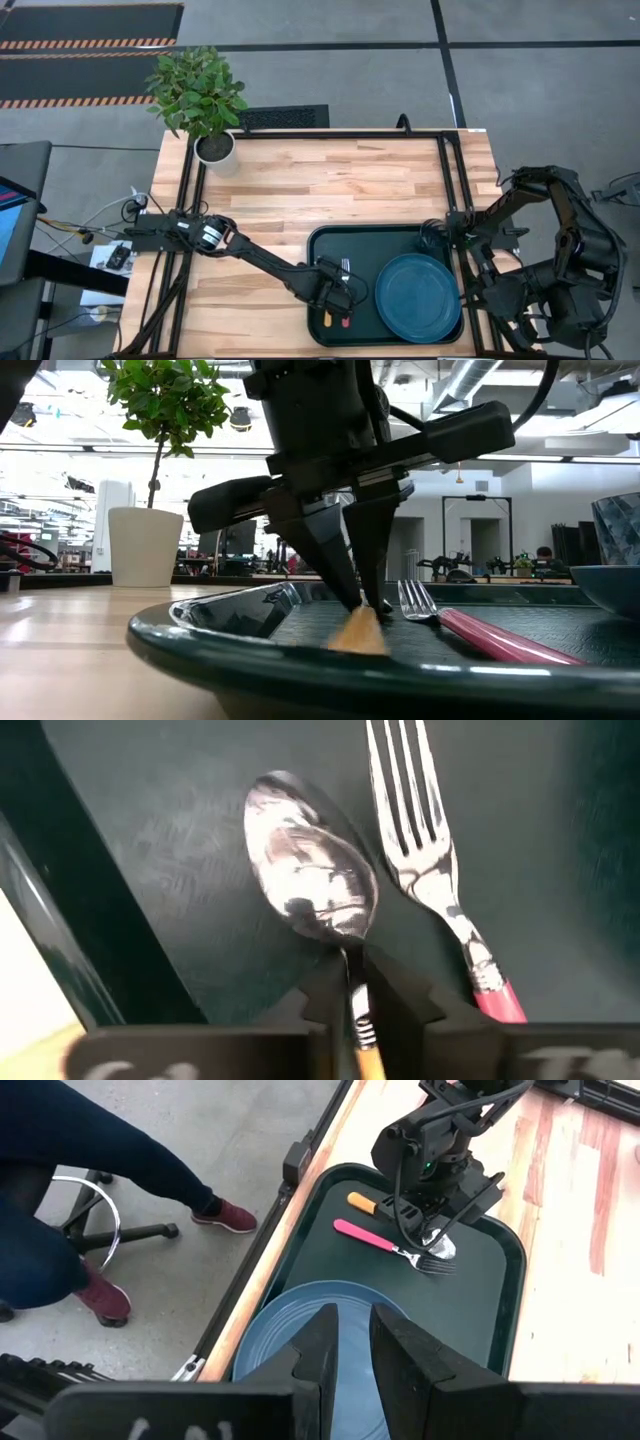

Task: Pick and place plate/cup/fork/spoon on tray
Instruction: Put the yellow spoon on the black tray

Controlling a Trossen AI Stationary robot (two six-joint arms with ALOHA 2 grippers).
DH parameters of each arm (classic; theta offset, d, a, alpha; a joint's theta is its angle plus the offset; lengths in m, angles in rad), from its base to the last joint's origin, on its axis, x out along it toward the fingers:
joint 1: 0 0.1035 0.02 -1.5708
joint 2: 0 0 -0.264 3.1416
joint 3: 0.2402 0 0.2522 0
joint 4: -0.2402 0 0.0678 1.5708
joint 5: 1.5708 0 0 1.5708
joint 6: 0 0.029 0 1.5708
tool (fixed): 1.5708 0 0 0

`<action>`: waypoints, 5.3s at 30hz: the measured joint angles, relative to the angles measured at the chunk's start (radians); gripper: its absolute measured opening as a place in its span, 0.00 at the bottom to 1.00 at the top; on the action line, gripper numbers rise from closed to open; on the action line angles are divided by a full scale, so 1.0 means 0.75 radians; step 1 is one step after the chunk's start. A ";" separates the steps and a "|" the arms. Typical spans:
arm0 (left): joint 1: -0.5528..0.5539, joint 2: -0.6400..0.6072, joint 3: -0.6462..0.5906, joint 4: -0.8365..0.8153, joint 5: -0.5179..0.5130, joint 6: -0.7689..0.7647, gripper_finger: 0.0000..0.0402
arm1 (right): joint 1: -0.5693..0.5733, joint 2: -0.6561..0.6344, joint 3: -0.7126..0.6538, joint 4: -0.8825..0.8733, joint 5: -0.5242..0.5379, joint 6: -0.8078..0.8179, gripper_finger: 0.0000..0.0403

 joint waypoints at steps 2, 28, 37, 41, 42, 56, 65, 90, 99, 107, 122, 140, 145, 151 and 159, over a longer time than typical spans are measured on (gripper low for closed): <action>0.000 0.000 0.000 -0.005 -0.028 -0.001 0.03 | 0.000 0.000 0.000 0.000 0.000 0.000 0.22; -0.130 -0.005 0.414 -0.714 -0.341 0.233 0.00 | -0.096 -0.092 -0.467 0.000 0.491 0.766 0.22; -0.085 -0.001 0.418 -0.738 -0.021 0.026 0.00 | -0.184 -0.138 -0.841 0.185 0.466 1.063 0.26; -0.050 0.001 0.418 -0.685 0.024 -0.039 0.00 | -0.226 -0.142 -0.919 0.355 0.457 0.984 0.28; -0.039 0.001 0.418 -0.671 0.039 -0.040 0.00 | -0.234 -0.142 -0.929 0.385 0.457 0.968 0.28; 0.019 0.041 0.420 -0.614 0.007 -0.110 0.00 | -0.281 -0.140 -0.992 0.559 0.451 0.841 0.28; 0.011 0.122 0.418 -0.629 0.116 -0.096 0.00 | -0.280 -0.140 -0.992 0.558 0.452 0.837 0.28; 0.019 0.133 0.414 -0.517 0.065 -0.033 0.02 | -0.280 -0.140 -0.992 0.555 0.445 0.833 0.28; 0.019 0.133 0.414 -0.520 0.019 -0.022 0.14 | -0.280 -0.140 -0.992 0.559 0.397 0.804 0.28; 0.015 0.133 0.455 -0.564 -0.025 0.005 0.27 | -0.283 -0.140 -0.999 0.615 0.397 0.740 0.28; -0.005 0.164 0.436 -0.566 0.010 -0.007 0.28 | -0.372 -0.138 -1.104 0.888 0.240 0.498 0.28; 0.012 0.218 0.398 -0.533 0.083 -0.072 0.21 | -0.347 -0.138 -1.104 0.887 0.232 0.498 0.28; 0.012 0.217 0.397 -0.515 0.092 -0.063 0.14 | -0.347 -0.138 -1.104 0.886 0.231 0.496 0.28; 0.013 0.215 0.403 -0.517 0.049 -0.061 0.03 | -0.348 -0.138 -1.104 0.886 0.233 0.497 0.28; -0.004 0.188 0.563 -0.530 -0.129 0.008 0.00 | -0.336 -0.148 -1.104 0.889 0.288 0.452 0.28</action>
